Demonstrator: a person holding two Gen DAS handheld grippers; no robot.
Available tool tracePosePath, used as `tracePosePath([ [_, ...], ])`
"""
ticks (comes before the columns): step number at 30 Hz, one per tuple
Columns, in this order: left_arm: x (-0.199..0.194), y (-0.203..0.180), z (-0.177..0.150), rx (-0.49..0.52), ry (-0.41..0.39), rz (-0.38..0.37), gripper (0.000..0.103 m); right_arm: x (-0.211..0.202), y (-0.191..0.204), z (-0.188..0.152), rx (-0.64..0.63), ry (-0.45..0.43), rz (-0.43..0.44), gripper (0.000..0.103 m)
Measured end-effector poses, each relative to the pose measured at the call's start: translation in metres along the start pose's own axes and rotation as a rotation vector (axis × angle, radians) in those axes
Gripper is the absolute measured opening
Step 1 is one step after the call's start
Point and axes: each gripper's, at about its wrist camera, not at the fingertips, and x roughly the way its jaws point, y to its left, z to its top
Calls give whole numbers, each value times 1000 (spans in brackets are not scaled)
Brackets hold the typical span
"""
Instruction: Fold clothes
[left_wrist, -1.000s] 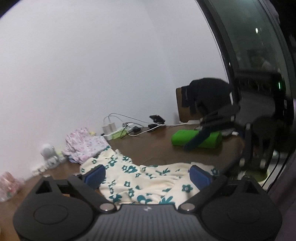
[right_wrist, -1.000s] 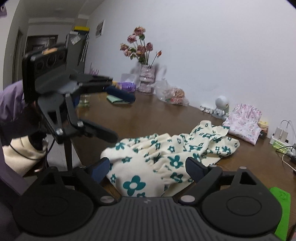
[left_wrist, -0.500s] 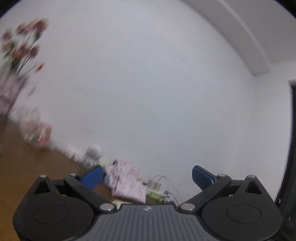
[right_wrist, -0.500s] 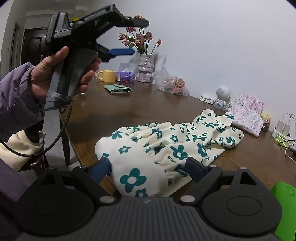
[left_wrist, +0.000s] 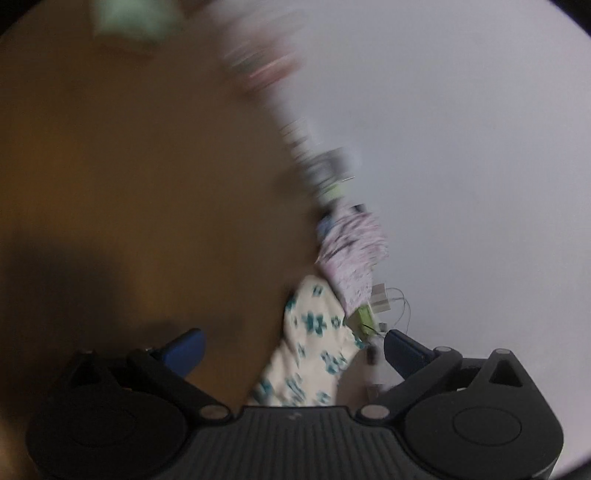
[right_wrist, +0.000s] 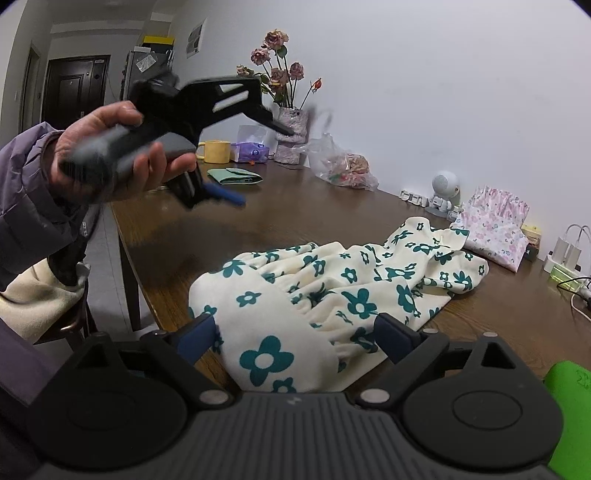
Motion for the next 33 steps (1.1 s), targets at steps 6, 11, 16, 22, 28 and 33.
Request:
tracePosePath([
  [6,8,-19,-18,151,-15,64,103,-1,-2,-1,6,-4,2,95],
  [11,7,-28,-33,146,-44,-23,103,0,-4,-2,16,-7,1,96],
  [16,19,-41,-43,260,67,14,103,-1,-5,-3,18,-11,-1,96],
  [22,23,-43,-61,367,69,-119,103,-2,-8,-5,35,-19,-8,96],
  [28,34,-27,-70,188,114,-301,103,0,-6,-5,40,-23,-3,97],
  [33,18,-41,-74,303,-29,-269,103,0,-6,-5,43,-25,-8,97],
])
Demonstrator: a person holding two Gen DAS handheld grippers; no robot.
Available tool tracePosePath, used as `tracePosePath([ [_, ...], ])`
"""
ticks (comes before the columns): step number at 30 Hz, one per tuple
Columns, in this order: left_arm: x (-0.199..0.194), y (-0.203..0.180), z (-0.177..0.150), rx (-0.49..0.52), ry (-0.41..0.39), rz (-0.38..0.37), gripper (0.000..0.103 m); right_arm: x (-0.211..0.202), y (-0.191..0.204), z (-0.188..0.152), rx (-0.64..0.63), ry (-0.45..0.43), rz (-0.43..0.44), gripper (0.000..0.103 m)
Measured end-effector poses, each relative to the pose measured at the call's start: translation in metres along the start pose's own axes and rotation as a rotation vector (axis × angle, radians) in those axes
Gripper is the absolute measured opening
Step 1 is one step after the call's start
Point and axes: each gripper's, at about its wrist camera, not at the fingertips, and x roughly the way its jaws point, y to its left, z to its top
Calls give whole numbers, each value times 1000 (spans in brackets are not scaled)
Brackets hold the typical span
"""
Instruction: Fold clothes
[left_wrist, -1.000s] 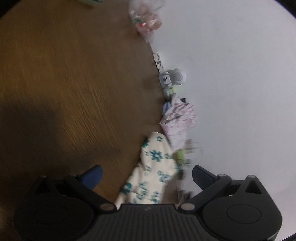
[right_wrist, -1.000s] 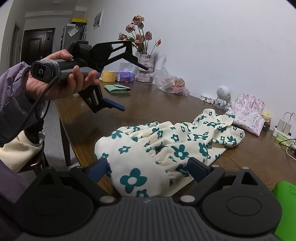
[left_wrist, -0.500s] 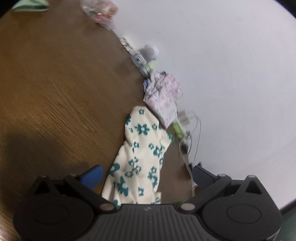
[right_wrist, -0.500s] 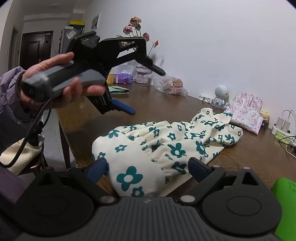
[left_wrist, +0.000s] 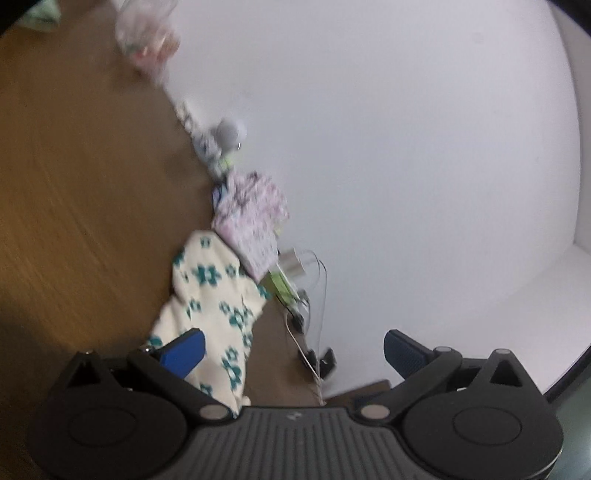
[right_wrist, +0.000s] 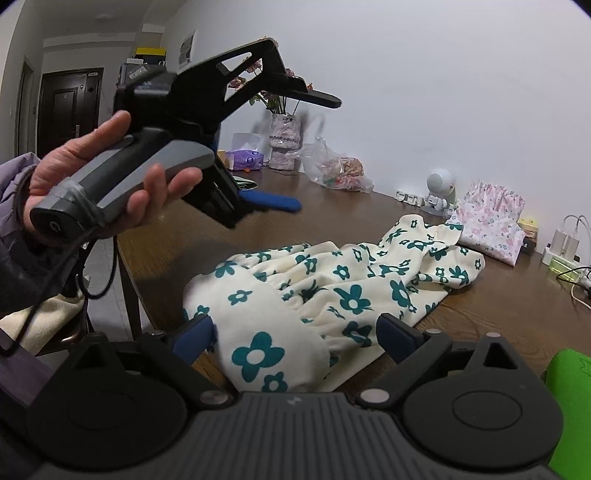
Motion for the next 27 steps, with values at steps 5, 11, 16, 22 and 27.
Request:
tracePosePath([
  [5,-1,23,8,-208,35,66,103,2,0,1,1,0,0,97],
  [11,-2,-50,-11,622,-12,269,103,1,0,1,-3,1,-2,97],
  [16,3,-61,-15,780,174,202,103,2,0,-1,1,-6,-3,98],
  [22,-1,-56,-22,936,204,195,103,-1,-2,-3,7,-11,-10,98],
  [27,-14,-58,-66,1356,7,331,103,0,-1,-2,-1,-11,-16,99],
])
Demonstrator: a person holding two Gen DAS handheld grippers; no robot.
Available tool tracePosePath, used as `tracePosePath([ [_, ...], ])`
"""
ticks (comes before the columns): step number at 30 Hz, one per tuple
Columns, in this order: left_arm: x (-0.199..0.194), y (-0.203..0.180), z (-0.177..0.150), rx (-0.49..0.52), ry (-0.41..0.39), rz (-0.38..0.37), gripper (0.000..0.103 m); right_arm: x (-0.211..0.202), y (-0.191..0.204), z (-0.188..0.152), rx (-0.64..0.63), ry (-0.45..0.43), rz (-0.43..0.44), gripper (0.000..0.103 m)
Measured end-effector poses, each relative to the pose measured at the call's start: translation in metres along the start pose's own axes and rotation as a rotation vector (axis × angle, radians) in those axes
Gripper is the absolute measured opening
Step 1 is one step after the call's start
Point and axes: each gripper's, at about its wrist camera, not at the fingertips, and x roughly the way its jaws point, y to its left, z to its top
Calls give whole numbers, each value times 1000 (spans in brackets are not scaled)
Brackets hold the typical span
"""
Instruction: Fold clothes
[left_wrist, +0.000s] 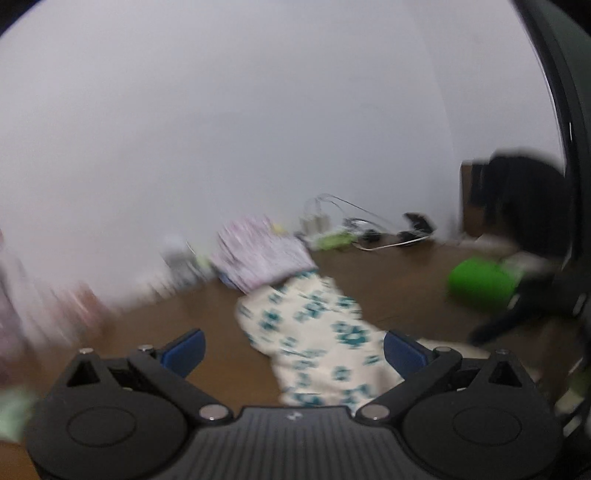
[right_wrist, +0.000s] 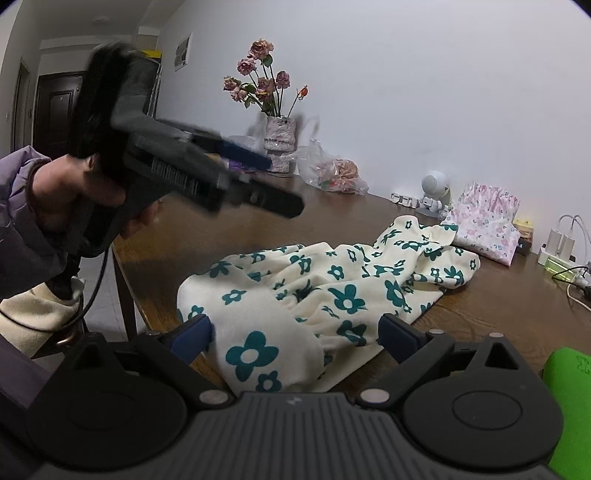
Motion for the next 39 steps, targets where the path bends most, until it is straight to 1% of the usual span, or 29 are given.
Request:
tracePosePath([
  [2,0,-12,-4,82,-35,77,103,1,-1,0,1,1,1,99],
  [3,-2,-13,-4,94,-28,73,103,1,-1,1,1,1,1,99],
  [5,-3,-8,-6,61,-14,16,102,2,-1,1,-1,1,5,99],
  [7,-6,-2,-10,26,-18,-43,101,1,-1,1,-8,4,9,99],
  [8,-8,1,-11,24,-24,-82,100,1,0,2,-13,7,11,99],
  [10,-17,2,-15,54,-54,-163,100,0,0,3,-24,12,15,99],
  [11,-22,2,-16,80,-74,-214,100,-1,1,3,-29,15,17,99],
  [13,-30,-4,-19,144,-102,-293,100,-6,0,3,-33,8,26,99],
  [14,-32,-8,-21,178,-105,-334,100,-8,-1,3,-32,4,34,99],
  [17,-33,-13,-28,204,-82,-453,100,-12,-4,3,-33,1,56,99],
  [18,-33,-15,-31,210,-72,-483,100,-13,-4,3,-38,6,62,99],
  [21,-27,-14,-36,236,-56,-532,99,-11,-2,1,-79,38,88,99],
  [23,-32,-9,-37,239,-66,-579,99,-10,-1,-1,-91,55,106,97],
  [25,-36,-6,-37,253,-72,-598,99,-7,-2,-1,-107,75,111,94],
  [28,-30,-5,-42,296,-37,-617,98,-4,-5,-1,-123,91,100,93],
  [33,-19,-3,-47,299,-11,-643,97,-6,-7,4,-172,84,84,94],
  [35,-12,-3,-48,292,9,-655,95,-1,-6,3,-194,90,78,94],
  [39,-4,3,-50,259,41,-709,94,8,-3,2,-235,96,93,94],
])
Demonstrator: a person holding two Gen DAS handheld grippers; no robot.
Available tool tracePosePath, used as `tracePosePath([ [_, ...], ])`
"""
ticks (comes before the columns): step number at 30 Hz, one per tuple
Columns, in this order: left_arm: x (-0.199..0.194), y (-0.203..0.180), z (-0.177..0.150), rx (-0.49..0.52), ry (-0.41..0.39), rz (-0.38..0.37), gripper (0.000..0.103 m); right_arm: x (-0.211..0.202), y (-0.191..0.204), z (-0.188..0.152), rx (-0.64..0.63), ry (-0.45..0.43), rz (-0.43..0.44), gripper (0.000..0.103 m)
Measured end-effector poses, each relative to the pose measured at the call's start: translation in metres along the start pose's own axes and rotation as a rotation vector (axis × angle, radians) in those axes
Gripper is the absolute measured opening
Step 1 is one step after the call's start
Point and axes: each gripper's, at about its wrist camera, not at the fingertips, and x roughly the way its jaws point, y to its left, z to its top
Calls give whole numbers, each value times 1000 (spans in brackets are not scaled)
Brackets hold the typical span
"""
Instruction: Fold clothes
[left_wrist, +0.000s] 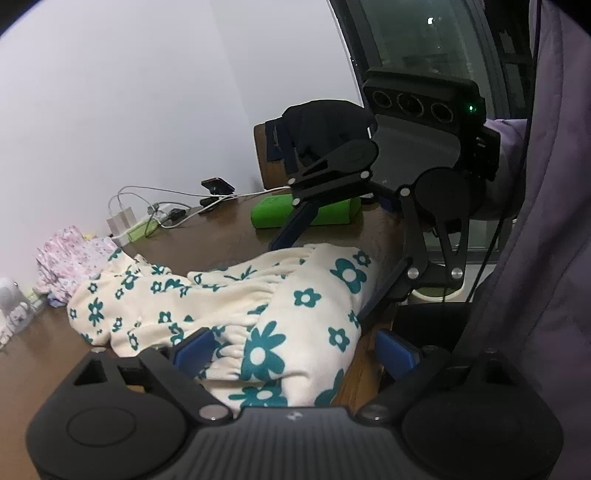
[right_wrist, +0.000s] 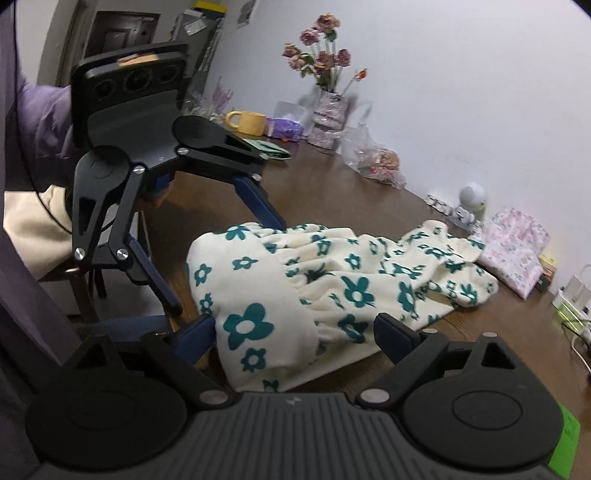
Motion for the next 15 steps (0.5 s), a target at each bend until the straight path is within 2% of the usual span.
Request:
tracePosePath([
  [3,3,5,-3,3,31,-6,93,7,-2,0,1,13,36,91],
  [5,4,8,-3,-7,38,-15,92,10,-6,-1,21,20,71,84],
  [6,5,10,-3,-12,39,-21,92,11,-9,-2,43,22,92,76],
  [10,3,14,-6,-33,22,-41,84,12,-18,-6,121,24,163,59],
  [13,-3,10,-8,-34,17,-62,77,6,-21,-9,162,24,192,50],
  [15,-8,1,-7,-20,15,-81,76,-1,-22,-12,191,21,221,47],
])
